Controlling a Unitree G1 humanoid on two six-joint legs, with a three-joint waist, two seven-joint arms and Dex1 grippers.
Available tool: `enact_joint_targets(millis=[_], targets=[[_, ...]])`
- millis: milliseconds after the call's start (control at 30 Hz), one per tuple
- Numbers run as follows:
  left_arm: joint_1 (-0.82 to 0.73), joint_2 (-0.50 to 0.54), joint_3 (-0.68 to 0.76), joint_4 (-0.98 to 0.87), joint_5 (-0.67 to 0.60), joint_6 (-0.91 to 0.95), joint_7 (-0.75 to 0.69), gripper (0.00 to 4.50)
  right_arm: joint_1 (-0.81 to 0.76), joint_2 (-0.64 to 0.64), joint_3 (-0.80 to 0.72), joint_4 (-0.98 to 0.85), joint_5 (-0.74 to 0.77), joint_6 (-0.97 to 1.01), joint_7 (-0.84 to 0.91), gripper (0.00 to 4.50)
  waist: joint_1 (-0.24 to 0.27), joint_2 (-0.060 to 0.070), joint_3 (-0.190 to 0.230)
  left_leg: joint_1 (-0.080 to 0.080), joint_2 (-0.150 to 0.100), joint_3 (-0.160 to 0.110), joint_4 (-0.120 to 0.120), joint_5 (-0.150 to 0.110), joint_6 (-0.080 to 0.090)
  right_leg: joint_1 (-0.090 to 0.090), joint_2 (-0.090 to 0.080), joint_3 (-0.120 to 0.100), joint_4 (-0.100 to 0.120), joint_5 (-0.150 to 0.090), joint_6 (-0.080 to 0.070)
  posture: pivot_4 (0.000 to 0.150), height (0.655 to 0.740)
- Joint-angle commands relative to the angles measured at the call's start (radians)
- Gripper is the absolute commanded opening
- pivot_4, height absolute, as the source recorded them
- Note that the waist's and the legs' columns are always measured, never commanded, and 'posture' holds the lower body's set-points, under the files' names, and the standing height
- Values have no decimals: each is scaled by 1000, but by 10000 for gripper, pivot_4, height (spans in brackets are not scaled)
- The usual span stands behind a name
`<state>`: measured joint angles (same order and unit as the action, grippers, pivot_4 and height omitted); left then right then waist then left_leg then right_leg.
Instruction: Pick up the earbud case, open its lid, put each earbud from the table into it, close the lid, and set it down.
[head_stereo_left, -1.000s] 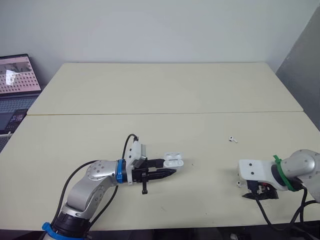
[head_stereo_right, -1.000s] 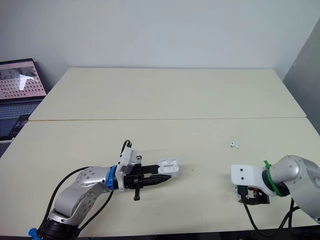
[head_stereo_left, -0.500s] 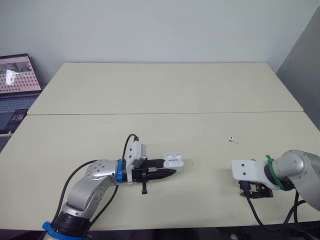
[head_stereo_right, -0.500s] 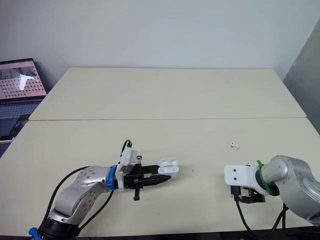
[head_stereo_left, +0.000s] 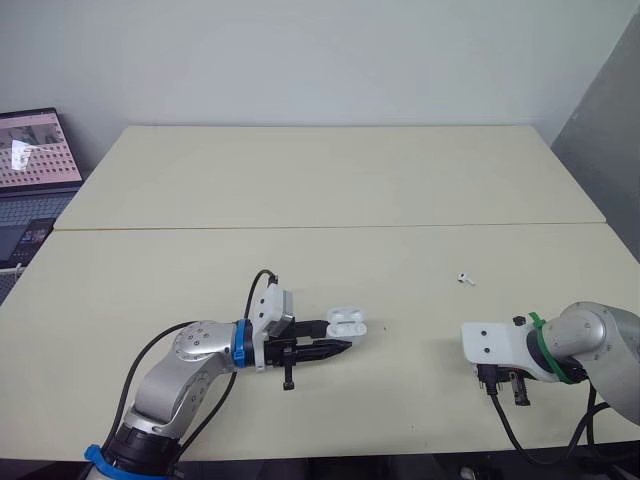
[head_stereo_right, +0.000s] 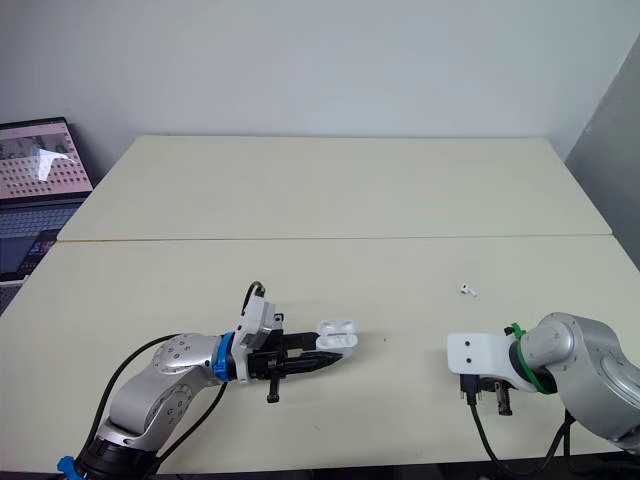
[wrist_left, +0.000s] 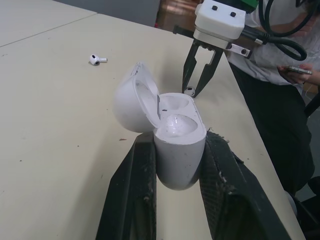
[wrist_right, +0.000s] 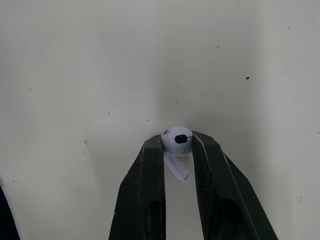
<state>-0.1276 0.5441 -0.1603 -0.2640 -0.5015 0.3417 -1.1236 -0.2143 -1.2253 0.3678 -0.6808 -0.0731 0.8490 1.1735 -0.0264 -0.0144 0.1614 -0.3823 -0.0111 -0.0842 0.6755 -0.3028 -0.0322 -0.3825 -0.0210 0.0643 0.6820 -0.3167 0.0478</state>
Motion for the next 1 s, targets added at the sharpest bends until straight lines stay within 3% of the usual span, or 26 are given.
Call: enact_joint_targets(millis=[33, 133, 267, 600, 867, 1000], targets=[[-14, -11, -18, -8, 24, -18, 14, 7805, 2, -12, -49, -3, -2, -9, -27, 3921, 0, 0, 0, 0, 0, 0, 0, 0, 0, 0, 0, 0, 0, 0, 0, 1500, 7400], [-23, -24, -30, 11, 72, -43, 47, 7805, 5, 41, -126, 38, 33, -53, -76, 3921, 0, 0, 0, 0, 0, 0, 0, 0, 0, 0, 0, 0, 0, 0, 0, 1500, 7400], [-48, -66, -36, 43, 109, -53, 105, 7805, -31, 202, -297, 116, 121, -122, -168, 3921, 0, 0, 0, 0, 0, 0, 0, 0, 0, 0, 0, 0, 1, 0, 0, 1500, 7400], [-211, -344, -45, 226, 269, -155, 418, 7805, -159, 778, -664, 119, 467, 3, -499, 3921, 1, -1, 0, -1, -1, 0, 1, 0, 0, -1, 0, 0, 2, 1, 1, 1500, 7400], [-294, -542, -30, 342, 265, -305, 506, 7805, -209, 1094, -737, 53, 729, 140, -776, 3921, -4, 0, -1, -2, -1, 3, 1, 0, 0, -6, 0, 2, 8, 1, 1, 1500, 7400], [-320, -601, -33, 371, 274, -348, 540, 7805, -176, 1137, -682, 43, 751, 104, -833, 3921, -4, 0, -1, -2, -2, 3, 2, 0, 0, -6, 0, 2, 8, 1, 1, 1500, 7400]])
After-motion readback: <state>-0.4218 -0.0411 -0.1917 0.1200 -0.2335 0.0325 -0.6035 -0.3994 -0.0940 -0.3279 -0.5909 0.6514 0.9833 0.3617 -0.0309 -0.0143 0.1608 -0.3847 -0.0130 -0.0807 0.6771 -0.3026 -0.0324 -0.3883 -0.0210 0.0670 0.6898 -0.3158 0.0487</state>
